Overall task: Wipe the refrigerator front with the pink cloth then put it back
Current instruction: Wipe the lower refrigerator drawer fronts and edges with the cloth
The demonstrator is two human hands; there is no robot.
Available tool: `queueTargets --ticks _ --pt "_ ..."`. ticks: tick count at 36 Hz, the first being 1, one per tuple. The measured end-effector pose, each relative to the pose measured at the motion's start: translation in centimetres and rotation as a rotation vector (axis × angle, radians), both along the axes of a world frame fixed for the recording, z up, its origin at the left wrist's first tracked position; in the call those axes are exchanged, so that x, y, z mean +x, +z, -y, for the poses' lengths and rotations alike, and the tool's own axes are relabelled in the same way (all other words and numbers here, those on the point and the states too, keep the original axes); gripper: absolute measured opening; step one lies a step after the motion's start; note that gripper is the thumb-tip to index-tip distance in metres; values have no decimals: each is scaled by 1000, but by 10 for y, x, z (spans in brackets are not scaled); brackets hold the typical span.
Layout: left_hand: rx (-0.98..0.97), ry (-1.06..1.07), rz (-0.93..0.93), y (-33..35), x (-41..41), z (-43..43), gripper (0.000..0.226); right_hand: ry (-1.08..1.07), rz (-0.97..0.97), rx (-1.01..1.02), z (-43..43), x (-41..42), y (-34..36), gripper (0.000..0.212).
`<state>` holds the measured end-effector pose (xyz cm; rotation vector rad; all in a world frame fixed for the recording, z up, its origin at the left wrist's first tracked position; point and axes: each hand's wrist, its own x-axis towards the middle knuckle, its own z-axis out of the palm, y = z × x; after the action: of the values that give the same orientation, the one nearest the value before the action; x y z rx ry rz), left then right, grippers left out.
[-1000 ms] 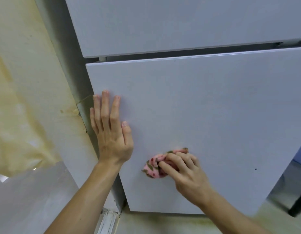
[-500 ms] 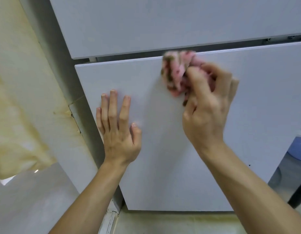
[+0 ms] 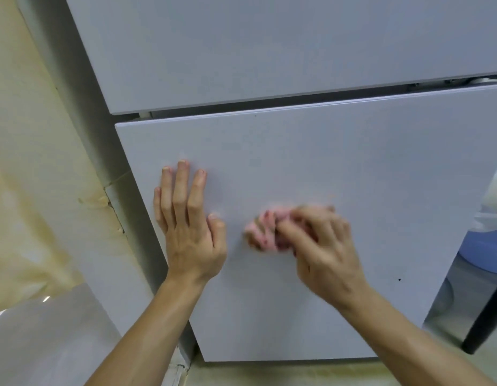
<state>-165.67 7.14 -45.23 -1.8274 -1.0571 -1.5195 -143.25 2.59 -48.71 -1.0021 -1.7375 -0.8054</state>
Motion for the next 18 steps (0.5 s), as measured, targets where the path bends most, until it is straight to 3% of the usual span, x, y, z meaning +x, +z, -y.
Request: queueTargets --ticks 5,9,12,18 --pt "-7 -1 -4 2 -2 2 78 -48 -454 139 -4 -26 94 34" --pt "-16 1 -3 4 -5 4 82 -37 -682 148 -6 -58 134 48" --pt "-26 9 7 5 -9 5 83 -24 -602 144 -10 -71 135 46" --pt "-48 -31 50 4 -13 4 90 21 -164 97 -12 -74 87 38"
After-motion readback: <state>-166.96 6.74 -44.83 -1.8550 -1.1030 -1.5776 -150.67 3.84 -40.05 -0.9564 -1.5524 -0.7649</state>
